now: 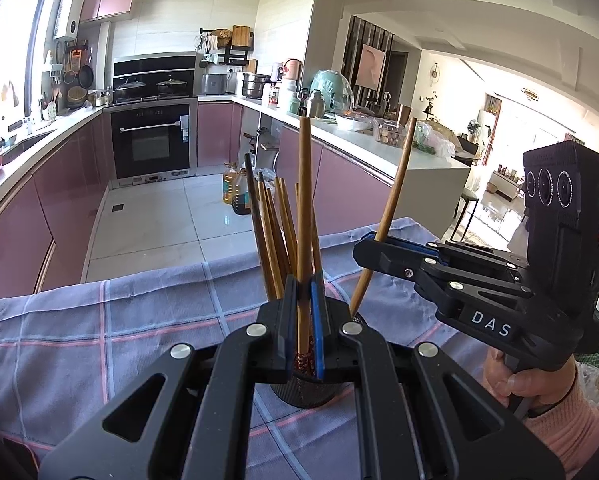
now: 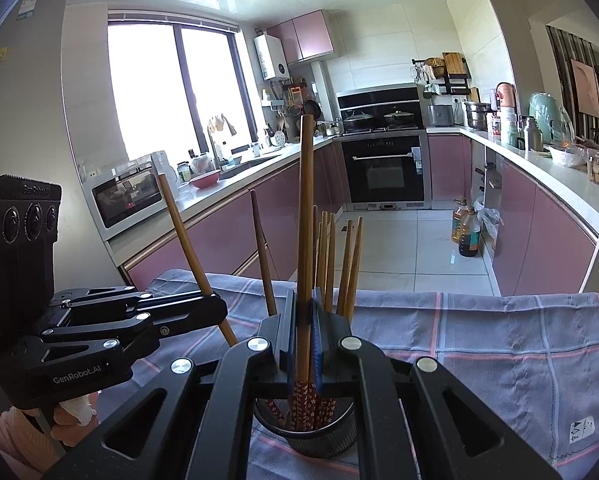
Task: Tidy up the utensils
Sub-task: 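Lower both upright chopsticks into the mesh holder among the others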
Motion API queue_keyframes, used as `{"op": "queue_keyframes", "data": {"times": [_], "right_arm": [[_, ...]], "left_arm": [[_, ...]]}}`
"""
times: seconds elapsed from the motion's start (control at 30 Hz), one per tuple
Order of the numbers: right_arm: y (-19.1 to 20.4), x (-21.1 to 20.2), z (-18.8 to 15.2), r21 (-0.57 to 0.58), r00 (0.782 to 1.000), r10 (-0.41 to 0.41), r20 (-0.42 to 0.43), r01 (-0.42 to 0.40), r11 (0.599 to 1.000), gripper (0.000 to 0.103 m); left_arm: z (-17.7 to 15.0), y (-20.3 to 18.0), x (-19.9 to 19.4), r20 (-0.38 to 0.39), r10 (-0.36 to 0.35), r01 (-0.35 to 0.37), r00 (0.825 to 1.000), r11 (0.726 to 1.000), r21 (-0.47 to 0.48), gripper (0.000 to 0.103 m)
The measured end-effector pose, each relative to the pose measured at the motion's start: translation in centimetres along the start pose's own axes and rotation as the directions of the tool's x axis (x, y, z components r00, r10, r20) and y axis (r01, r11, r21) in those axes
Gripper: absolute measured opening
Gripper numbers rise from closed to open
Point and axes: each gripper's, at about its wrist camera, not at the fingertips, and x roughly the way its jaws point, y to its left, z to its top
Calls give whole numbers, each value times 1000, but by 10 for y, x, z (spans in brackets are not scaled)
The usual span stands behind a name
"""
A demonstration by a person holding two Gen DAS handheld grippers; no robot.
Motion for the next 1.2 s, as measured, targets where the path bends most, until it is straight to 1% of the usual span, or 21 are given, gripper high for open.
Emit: {"op": "queue_keyframes", "data": {"times": [1.2], "right_arm": [[-8,24,-10,5,998,5,-65,-5,1000,6]], "left_arm": [[-4,3,25,-77,16,-15,997,1000,10,8]]}}
